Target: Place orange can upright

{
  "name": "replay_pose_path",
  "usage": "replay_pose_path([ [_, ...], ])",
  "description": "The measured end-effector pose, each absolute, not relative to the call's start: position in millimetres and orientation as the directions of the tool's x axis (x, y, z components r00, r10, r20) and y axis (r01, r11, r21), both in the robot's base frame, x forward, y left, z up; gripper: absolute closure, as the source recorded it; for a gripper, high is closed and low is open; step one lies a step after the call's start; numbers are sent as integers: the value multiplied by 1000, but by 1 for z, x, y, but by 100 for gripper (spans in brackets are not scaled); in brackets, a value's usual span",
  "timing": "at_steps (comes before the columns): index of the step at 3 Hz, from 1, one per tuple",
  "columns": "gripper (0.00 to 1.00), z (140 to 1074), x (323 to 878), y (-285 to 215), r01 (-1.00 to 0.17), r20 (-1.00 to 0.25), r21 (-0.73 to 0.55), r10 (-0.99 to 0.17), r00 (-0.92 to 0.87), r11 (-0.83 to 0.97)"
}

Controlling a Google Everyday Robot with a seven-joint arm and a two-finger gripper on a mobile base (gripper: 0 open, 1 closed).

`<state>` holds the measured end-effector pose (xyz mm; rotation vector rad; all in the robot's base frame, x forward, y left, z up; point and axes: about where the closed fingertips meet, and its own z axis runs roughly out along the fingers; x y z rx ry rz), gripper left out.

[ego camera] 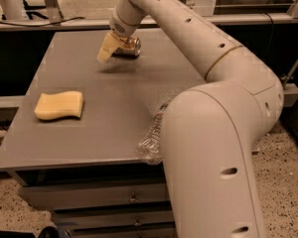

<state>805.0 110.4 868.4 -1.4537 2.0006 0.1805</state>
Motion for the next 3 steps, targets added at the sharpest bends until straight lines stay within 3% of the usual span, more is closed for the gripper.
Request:
replay_pose_path([
  [1,0,854,811,108,-894,-544,-255,-819,-181,367],
  [3,40,841,815,106,-900,-498,-243,-843,-204,361],
])
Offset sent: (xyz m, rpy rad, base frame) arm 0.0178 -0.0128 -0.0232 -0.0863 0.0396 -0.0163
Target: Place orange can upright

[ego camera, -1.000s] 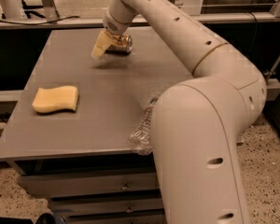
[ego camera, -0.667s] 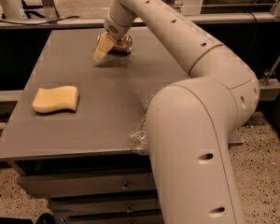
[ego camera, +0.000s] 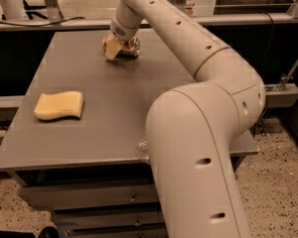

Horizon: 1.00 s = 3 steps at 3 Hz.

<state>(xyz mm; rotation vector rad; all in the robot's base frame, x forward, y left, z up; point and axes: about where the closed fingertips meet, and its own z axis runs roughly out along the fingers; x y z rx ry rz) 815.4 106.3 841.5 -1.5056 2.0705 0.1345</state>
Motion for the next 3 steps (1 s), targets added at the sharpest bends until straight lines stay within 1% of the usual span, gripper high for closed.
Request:
replay_pose_path([
  [1,63,848,815,107,-901,-481,-242,-851,-210,359],
  [2,87,875,805,94,-902,-502,-231,-839,-211,365],
  [3,100,920,780,70,-909,-593,-196,-783,-190,369],
])
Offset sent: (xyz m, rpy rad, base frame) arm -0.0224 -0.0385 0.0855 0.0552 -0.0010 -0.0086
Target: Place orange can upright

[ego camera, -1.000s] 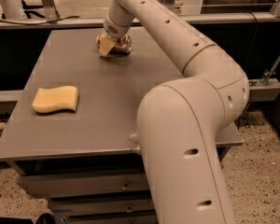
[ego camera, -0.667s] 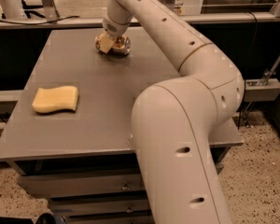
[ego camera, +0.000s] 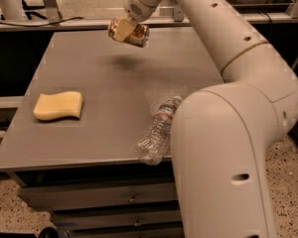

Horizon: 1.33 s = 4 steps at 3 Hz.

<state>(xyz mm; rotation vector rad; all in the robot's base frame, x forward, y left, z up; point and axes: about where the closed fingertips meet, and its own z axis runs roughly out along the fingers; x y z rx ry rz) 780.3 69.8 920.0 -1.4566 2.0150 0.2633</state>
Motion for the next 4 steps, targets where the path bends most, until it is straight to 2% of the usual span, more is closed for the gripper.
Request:
replay_pose_path([
  [1,100,966,751,47,-923,-737,-134,-659,-151,361],
  [2,100,1000,726,26,-938,-871,-47,-473,-129,343],
  [4,100,1018,680,-24,-937,-980,56,-159,-117,344],
])
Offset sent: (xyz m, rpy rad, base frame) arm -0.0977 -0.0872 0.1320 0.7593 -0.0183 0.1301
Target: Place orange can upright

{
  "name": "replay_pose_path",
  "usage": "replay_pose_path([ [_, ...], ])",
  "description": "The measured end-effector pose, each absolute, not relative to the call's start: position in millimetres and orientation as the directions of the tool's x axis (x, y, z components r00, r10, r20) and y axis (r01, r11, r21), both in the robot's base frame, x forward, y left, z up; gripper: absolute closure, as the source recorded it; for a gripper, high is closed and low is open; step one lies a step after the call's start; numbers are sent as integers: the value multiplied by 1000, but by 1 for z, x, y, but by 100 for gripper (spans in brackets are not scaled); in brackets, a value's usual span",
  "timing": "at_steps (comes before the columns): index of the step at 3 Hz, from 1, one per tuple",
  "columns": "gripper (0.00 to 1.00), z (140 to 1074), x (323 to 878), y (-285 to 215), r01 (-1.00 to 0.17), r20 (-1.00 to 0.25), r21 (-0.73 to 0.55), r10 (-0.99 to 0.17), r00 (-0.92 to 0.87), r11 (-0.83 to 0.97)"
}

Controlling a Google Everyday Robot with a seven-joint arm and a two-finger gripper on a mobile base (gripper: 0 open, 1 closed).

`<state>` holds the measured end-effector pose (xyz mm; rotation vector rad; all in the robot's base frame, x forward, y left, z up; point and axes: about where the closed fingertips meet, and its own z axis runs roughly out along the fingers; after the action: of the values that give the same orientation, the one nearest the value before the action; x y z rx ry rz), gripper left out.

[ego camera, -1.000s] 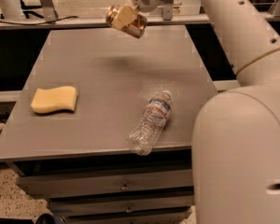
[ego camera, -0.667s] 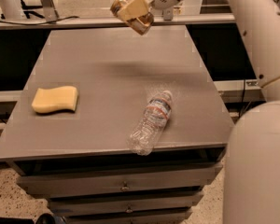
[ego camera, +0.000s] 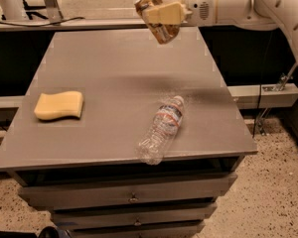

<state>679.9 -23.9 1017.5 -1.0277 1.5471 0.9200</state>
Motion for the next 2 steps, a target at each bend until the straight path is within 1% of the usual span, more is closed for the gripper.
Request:
replay_pose_path([
  [1,100,1012,669,-43,-929,-982,76,-136,-133,362],
  [2,100,1016,669,-44,-928,-992,81,-60,-110,363],
])
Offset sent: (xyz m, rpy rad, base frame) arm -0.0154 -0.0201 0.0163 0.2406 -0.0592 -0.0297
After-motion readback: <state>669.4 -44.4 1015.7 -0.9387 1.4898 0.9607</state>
